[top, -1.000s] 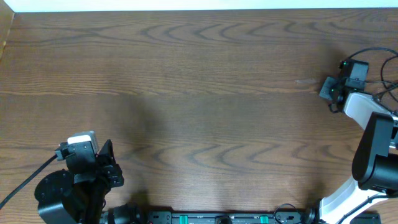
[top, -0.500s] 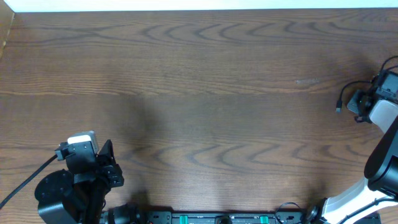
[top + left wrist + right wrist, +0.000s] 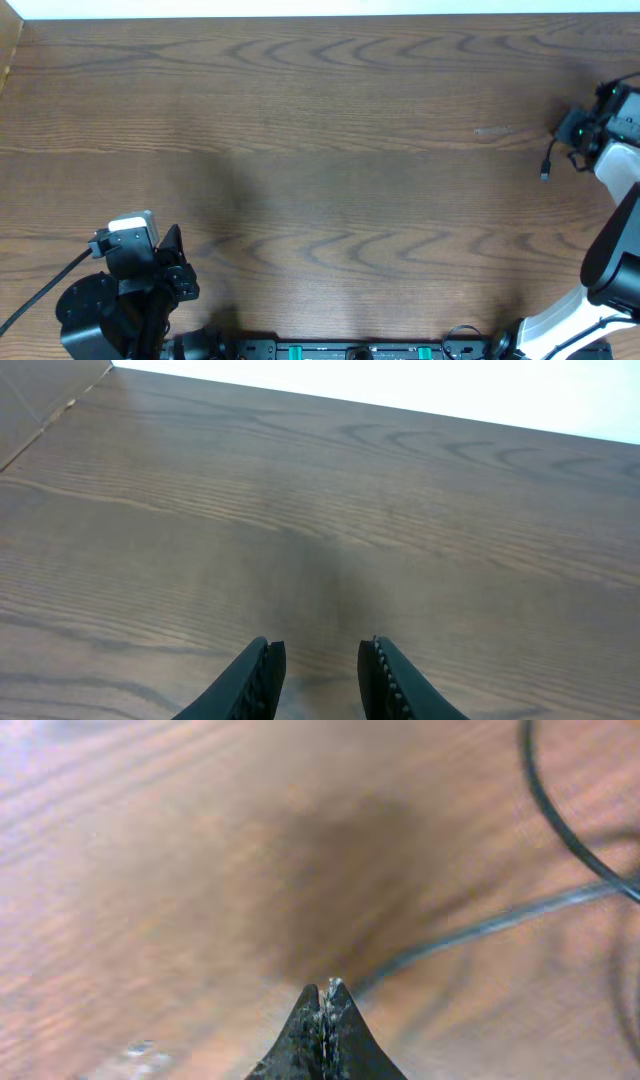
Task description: Untangle cables
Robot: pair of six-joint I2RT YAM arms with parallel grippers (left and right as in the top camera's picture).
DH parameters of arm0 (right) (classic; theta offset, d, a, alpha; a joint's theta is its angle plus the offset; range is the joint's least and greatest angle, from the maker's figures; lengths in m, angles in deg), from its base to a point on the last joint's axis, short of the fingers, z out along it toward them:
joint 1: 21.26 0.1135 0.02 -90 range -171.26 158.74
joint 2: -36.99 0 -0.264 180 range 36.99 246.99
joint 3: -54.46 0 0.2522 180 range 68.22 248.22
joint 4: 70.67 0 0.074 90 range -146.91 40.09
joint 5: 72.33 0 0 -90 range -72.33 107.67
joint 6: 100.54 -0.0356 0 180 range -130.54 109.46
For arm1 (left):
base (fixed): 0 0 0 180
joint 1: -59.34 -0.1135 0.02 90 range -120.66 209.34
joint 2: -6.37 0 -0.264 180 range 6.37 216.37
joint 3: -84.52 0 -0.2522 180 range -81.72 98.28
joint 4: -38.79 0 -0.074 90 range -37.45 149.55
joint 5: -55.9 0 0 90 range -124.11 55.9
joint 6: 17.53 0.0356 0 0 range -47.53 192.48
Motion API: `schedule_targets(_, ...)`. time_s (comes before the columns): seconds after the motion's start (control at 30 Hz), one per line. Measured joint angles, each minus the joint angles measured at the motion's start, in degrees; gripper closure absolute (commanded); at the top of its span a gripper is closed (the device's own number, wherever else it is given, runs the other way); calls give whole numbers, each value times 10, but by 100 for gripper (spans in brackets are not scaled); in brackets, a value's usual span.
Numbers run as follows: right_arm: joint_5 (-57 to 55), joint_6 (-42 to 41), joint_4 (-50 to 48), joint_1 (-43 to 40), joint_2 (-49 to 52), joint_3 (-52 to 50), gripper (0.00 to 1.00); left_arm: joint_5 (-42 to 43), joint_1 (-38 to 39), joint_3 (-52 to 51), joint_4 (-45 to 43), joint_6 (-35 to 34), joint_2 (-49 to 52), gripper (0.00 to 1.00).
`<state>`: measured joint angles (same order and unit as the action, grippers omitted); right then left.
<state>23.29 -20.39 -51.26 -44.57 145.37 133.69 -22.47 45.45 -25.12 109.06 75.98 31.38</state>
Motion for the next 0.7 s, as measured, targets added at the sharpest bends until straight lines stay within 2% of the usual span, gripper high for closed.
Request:
schedule_targets(0.37, -3, -2, -3, 68, 64, 4, 99, 0, 0, 0, 0, 0, 0, 70)
schedule_targets(0.7, -66, -2, 36, 71, 70, 15, 99, 0, 0, 0, 14, 0, 0, 70)
